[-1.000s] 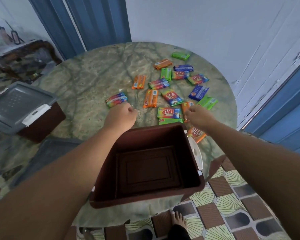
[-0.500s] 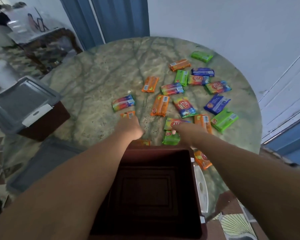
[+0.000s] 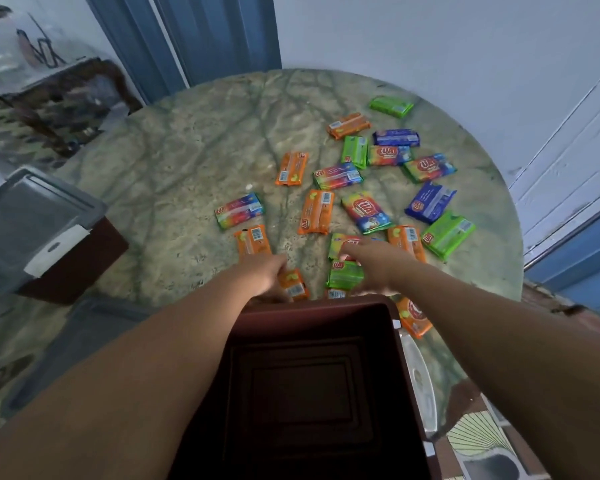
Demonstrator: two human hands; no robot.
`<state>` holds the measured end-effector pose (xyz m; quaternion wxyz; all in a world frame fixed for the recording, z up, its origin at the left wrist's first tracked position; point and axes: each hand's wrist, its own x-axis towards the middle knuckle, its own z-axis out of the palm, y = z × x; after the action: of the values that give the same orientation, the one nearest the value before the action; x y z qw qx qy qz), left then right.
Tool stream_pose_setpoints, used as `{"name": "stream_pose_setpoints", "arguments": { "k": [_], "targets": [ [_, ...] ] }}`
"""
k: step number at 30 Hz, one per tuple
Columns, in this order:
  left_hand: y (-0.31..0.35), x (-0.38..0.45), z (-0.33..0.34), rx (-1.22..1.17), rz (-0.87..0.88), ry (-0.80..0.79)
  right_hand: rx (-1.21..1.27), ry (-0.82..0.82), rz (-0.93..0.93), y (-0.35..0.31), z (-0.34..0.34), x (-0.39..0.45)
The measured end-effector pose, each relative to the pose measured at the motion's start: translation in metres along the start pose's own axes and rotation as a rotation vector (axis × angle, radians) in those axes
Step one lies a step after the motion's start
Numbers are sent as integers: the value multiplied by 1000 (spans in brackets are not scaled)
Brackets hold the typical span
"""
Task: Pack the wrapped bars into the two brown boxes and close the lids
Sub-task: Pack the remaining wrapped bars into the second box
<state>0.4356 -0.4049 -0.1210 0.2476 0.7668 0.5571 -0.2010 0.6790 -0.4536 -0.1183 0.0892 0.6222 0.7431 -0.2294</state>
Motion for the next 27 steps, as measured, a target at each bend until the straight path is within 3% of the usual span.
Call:
{"name": "stream_pose_setpoints", "arguments": {
  "k": [3, 8, 20, 27],
  "targets": [
    [3, -1, 0, 32, 15, 57, -12, 41, -29, -7, -2, -1],
    [8, -5, -4, 60, 25, 41, -13, -110, -124, -11, -4, -3],
    [14, -5, -4, 144, 19, 29, -93, -12, -101, -17, 10, 5],
    [8, 2, 8, 168, 14, 112, -151, 20, -59, -16, 10, 2]
  ]
}}
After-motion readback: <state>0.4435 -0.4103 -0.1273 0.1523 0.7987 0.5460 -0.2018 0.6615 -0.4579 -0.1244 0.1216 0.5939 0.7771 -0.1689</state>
